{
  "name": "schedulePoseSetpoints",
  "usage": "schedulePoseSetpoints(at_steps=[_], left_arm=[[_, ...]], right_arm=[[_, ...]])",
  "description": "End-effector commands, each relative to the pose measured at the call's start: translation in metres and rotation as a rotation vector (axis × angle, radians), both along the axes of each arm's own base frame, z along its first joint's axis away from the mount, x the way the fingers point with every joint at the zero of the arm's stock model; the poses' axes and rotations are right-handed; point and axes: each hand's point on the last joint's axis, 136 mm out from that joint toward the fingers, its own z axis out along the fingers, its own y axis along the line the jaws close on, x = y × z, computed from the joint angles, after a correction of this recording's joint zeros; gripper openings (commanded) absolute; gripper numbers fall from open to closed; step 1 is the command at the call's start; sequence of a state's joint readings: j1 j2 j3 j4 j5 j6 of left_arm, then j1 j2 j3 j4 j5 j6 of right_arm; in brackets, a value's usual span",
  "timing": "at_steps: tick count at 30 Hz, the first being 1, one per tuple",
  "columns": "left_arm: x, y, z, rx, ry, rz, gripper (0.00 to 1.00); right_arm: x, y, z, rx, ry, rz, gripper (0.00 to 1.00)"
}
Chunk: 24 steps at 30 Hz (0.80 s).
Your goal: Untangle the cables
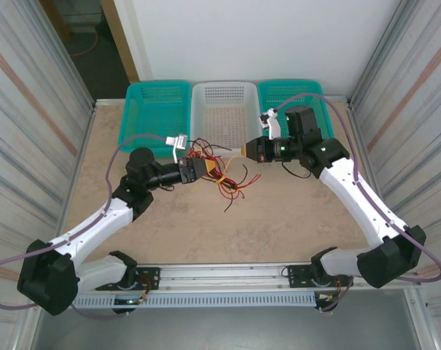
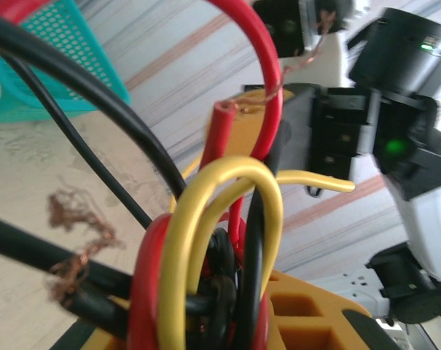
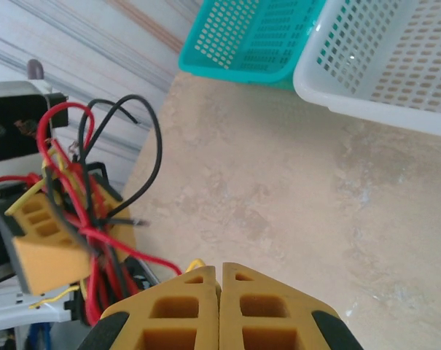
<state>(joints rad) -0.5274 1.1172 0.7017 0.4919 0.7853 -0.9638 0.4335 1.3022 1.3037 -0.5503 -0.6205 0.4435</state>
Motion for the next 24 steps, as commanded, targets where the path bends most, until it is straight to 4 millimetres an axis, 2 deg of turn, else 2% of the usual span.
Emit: schedulePoseSetpoints(at_steps=[1,6,8,11,19,22,24], left_arm=[[-0.033,-0.01,0.05,-0.083,-0.124,-0.158,0.0],[-0.039,-0.004,0.093,-0.197,-0.199,-0.136,0.0],[-0.041,0.0,0.112,-0.25,-0.239,-0.111,0.0],[-0.042,0.002,0.131,-0.281,-0.286,-0.079,0.0],[-0.018,0.015,0.152,-0.366,-0.333,0.107,0.0],[-0.007,0.023,0.15,-0.346,-0.355,0.223,0.0],[0.009,0.037,0.143,-0.304,-0.362,0.366,0.0]], right_arm=[[0.022,-0.002,0.006,0.057,-0.068,-0.009,0.0],[0.032,0.001,-0.01,0.101,-0.008,0.005,0.0],[0.032,0.007,-0.017,0.142,0.026,0.018,0.0],[0.028,0.013,-0.026,0.197,0.028,-0.004,0.0],[0.009,0.031,-0.059,0.295,0.088,-0.057,0.0],[0.005,0.035,-0.063,0.346,0.091,-0.091,0.0],[0.003,0.033,-0.059,0.426,0.085,-0.141,0.0]])
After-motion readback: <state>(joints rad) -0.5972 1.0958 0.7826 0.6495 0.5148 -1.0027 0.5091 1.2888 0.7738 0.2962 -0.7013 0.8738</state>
